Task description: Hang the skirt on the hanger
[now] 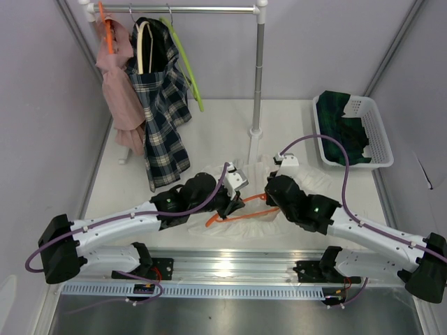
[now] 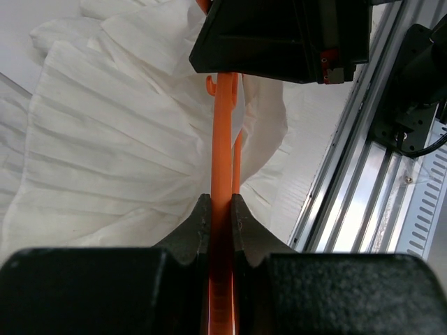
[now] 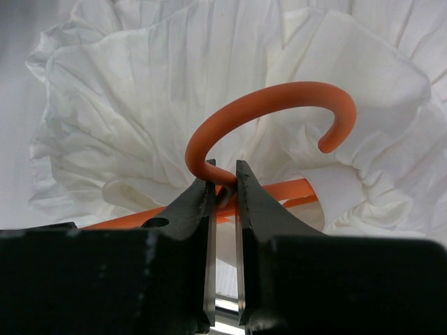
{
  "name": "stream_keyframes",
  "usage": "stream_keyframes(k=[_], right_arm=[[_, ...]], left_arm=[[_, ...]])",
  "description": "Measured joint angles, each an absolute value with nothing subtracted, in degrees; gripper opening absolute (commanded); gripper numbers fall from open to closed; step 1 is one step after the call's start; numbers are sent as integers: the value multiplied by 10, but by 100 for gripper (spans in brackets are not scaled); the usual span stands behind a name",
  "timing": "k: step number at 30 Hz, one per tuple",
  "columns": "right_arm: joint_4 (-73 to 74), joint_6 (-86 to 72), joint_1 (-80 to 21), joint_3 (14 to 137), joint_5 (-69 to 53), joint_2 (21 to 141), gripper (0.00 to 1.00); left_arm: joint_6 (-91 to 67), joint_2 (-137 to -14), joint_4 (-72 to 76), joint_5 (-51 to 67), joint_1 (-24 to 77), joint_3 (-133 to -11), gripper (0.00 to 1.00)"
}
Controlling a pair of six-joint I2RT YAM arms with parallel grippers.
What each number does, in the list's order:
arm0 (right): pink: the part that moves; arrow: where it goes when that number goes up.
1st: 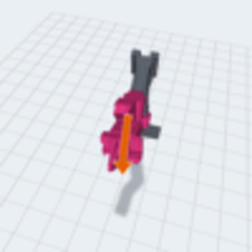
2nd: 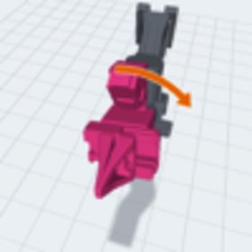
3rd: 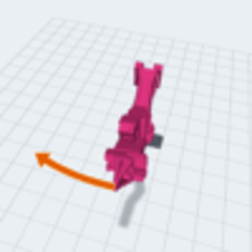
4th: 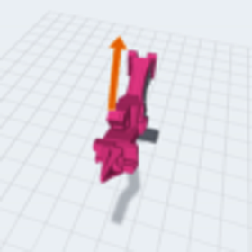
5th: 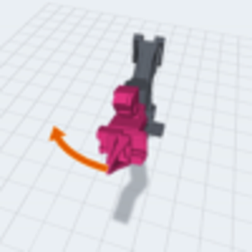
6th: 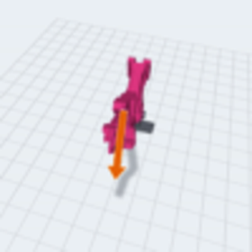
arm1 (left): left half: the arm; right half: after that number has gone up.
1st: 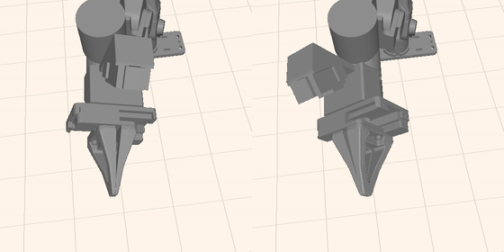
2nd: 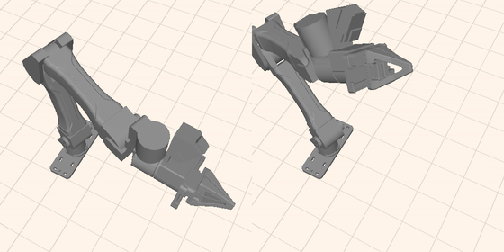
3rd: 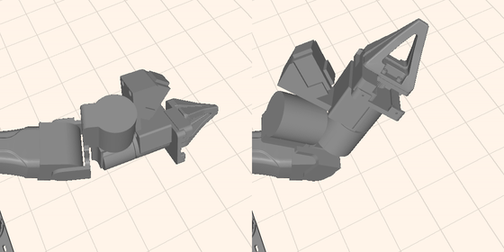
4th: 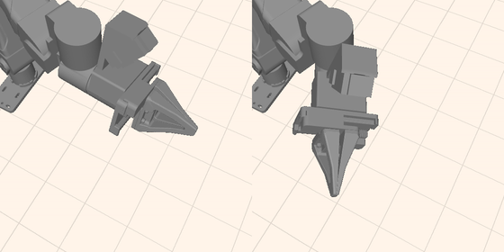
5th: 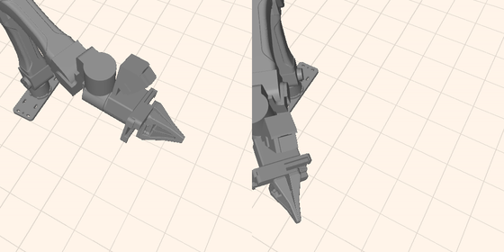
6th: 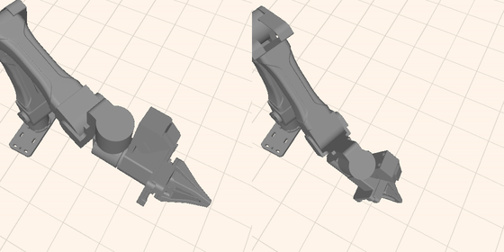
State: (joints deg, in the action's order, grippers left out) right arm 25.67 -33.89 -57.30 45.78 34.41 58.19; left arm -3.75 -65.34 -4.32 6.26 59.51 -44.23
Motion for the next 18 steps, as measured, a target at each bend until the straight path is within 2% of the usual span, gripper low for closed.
stream_keyframes(k=[1,2,4,5,7,9,14,18], right_arm=[[257,-339,-573,457,344,582,0],[256,-339,-573,456,344,581,0],[251,-339,-573,453,344,579,0],[249,-339,-573,451,344,577,0],[244,-339,-573,445,342,570,0],[240,-339,-573,440,342,563,0],[236,-339,-573,421,340,532,0],[233,-338,-573,404,337,505,0]], left_arm=[[-41,-654,-44,62,595,-443,13],[-42,-654,-47,60,595,-444,25],[-46,-653,-54,51,596,-446,32],[-49,-652,-60,46,596,-447,41],[-54,-644,-78,33,596,-447,53],[-61,-633,-95,22,596,-449,57],[-82,-587,-154,-24,596,-485,60],[-121,-537,-190,-69,583,-516,58]])
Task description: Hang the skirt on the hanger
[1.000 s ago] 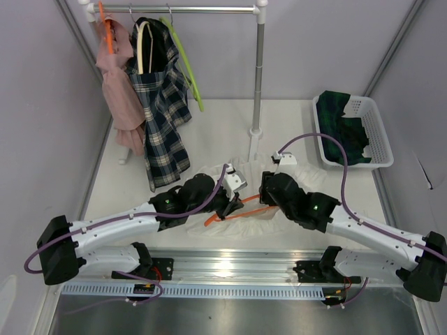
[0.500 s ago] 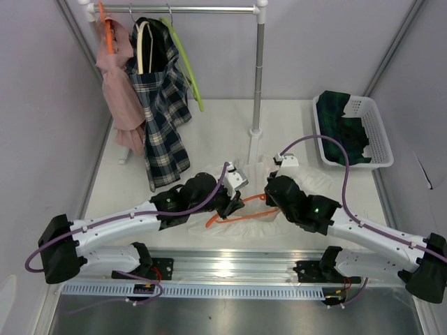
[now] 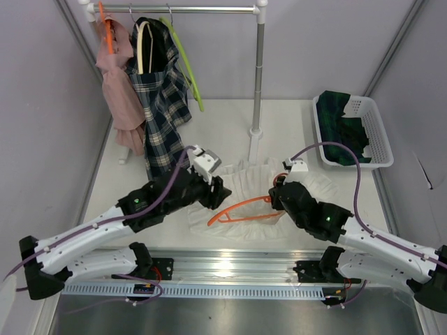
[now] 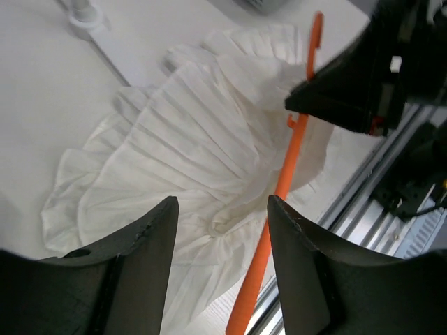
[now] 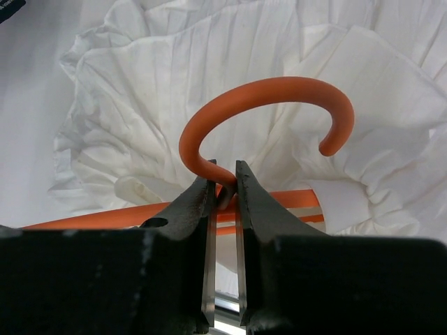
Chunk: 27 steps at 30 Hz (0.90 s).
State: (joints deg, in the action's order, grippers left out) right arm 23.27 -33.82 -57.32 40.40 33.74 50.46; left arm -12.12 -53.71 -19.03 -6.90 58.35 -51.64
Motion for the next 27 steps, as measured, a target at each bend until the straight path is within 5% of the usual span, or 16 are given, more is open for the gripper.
stream_keyframes(k=[7,20,27], right_arm=[[225,-338,-573,364,327,449,0],[220,-339,-574,345,320,414,0],[220,-339,-574,345,320,408,0]], left_arm=[[-196,-519,-243,-53,486,-537,52],[-266,-709,-206,153,461,-478,35],[-277,-745,-170,198,465,-466,37]])
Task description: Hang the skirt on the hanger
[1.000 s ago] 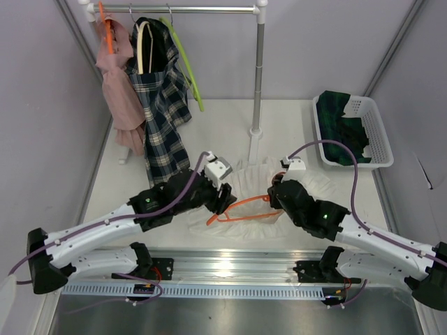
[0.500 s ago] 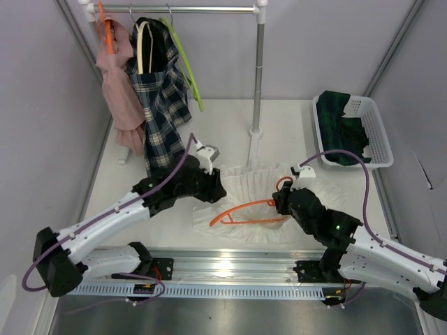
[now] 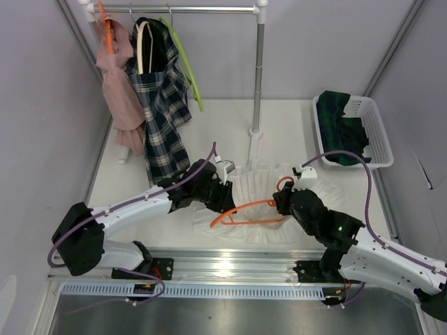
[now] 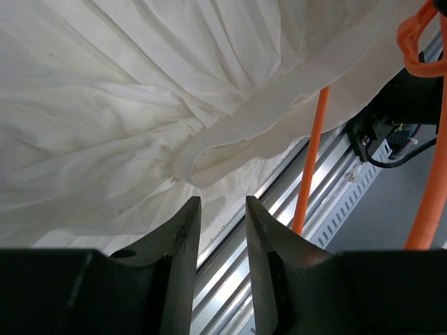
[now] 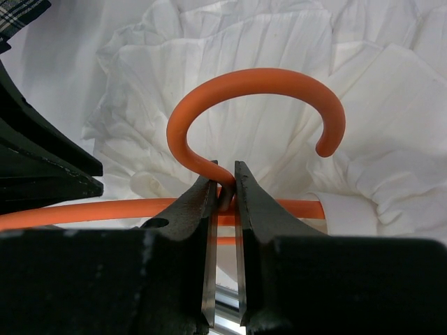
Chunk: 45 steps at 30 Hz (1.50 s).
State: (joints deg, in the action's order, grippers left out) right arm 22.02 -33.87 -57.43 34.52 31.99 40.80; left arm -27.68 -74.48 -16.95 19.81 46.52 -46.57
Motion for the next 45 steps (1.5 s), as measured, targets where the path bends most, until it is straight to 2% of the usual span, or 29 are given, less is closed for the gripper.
stream_keyframes(k=[12,23,29,33,45], right_arm=[[230,-333,-575,345,320,406,0],[233,-330,-575,345,320,401,0],[233,-330,-575,345,320,399,0],[233,-330,-575,345,320,397,0],[233,-330,-575,345,320,391,0]], left_arm=[[-286,-803,-140,195,491,-464,36],[-290,-827,-132,161,502,-461,46],[-296,-829,-123,152,502,-461,46],[-298,-838,-123,143,503,-461,42],[-307,-860,-114,121,512,-461,46]])
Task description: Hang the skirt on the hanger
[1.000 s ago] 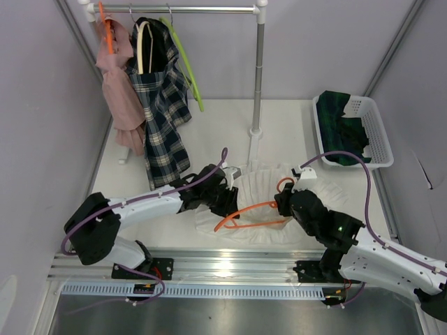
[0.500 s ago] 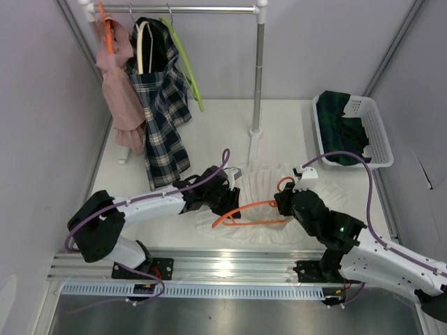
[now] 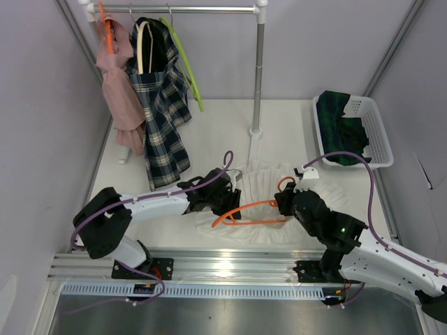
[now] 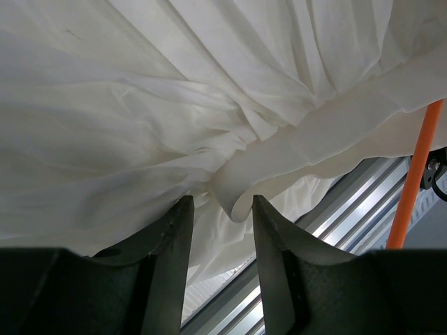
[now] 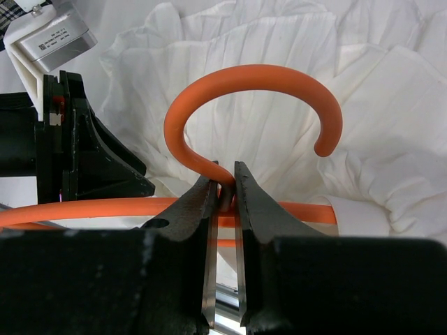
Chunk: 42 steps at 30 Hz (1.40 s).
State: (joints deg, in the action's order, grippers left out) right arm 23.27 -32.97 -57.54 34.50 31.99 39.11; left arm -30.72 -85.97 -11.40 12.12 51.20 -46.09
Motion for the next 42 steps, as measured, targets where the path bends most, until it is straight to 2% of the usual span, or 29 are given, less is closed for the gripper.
stream_keyframes(k=[30,36,41,42], right_arm=[[233,-330,-575,345,320,391,0],[233,-330,-575,345,320,391,0],[233,-330,-575,345,320,391,0],[233,-330,-575,345,320,391,0]], left_arm=[[-331,-881,-108,94,521,-476,54],[-331,-901,-106,93,522,-486,49],[-331,-905,-106,93,526,-485,36],[-331,-905,-106,93,527,-485,31]])
